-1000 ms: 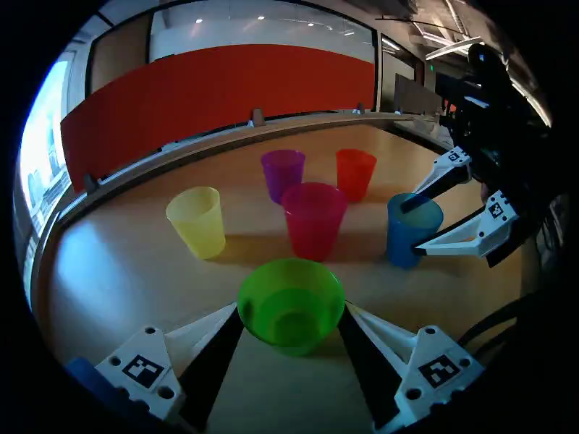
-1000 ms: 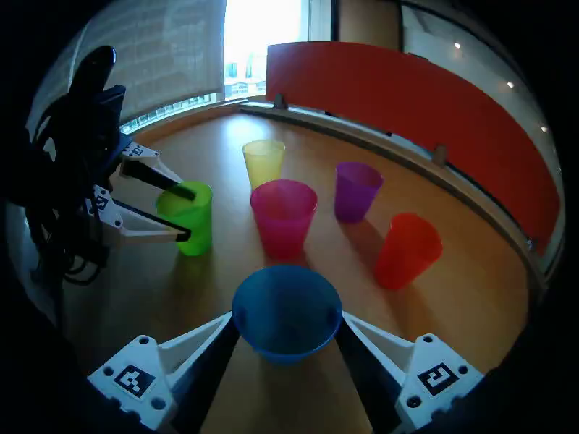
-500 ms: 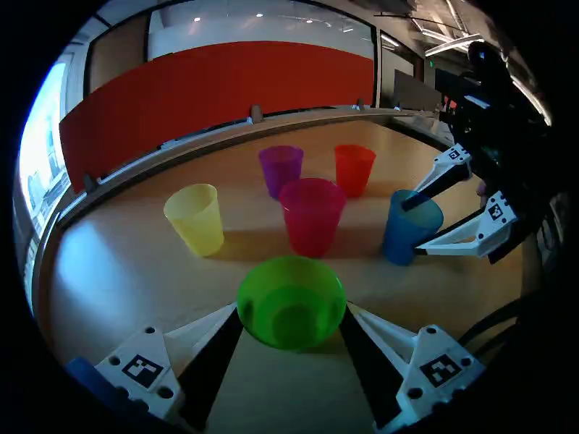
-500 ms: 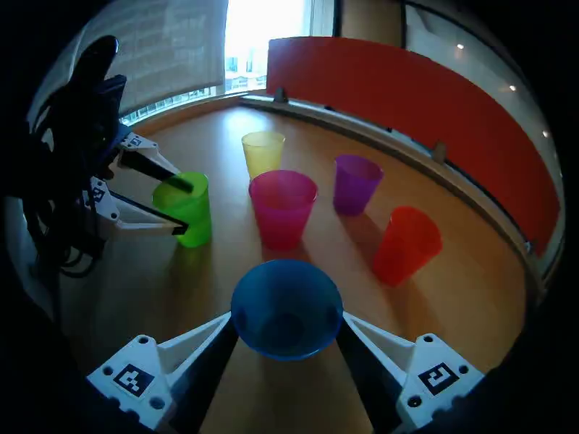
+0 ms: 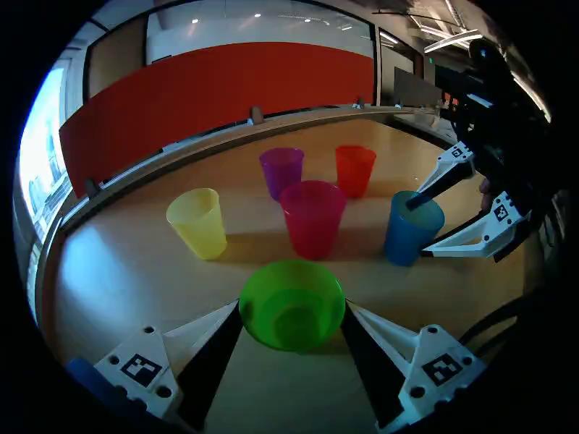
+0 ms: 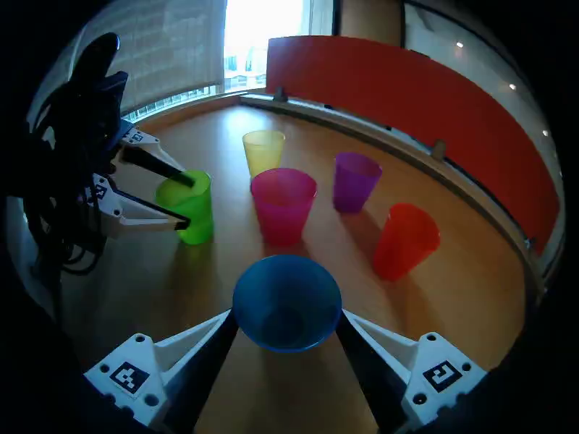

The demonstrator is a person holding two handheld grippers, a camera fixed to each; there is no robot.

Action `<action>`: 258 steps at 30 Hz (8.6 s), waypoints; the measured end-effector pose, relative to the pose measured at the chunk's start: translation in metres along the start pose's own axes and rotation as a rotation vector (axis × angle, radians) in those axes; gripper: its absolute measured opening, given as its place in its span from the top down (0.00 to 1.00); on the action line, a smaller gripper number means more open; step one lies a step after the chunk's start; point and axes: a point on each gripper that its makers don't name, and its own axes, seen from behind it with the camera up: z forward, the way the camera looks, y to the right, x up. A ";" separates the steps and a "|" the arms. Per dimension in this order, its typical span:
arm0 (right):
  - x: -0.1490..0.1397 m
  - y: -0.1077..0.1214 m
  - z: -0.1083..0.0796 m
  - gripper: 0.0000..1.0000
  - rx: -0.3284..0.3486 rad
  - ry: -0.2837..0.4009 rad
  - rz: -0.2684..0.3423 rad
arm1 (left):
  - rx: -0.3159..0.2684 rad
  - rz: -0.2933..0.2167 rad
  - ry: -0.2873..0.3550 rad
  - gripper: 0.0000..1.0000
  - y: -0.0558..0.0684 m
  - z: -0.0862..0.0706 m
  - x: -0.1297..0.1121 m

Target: Pour water

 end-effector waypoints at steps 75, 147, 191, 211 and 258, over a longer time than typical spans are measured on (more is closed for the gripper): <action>0.099 0.069 -0.201 0.02 -0.392 0.457 0.157 | 0.342 -0.251 0.203 0.10 -0.083 -0.182 0.042; 0.170 0.130 -0.274 0.02 -0.720 0.643 0.363 | 0.605 -0.179 0.632 0.11 -0.148 -0.223 0.099; 0.143 0.110 -0.234 0.02 -0.749 0.660 0.320 | 0.611 -0.262 0.663 0.11 -0.167 -0.142 -0.009; 0.145 0.104 -0.236 0.02 -0.744 0.656 0.307 | 0.623 -0.269 0.626 0.11 -0.173 -0.136 -0.016; 0.098 0.142 -0.206 0.01 -0.733 0.799 0.330 | 0.625 -0.269 0.625 0.10 -0.174 -0.133 -0.019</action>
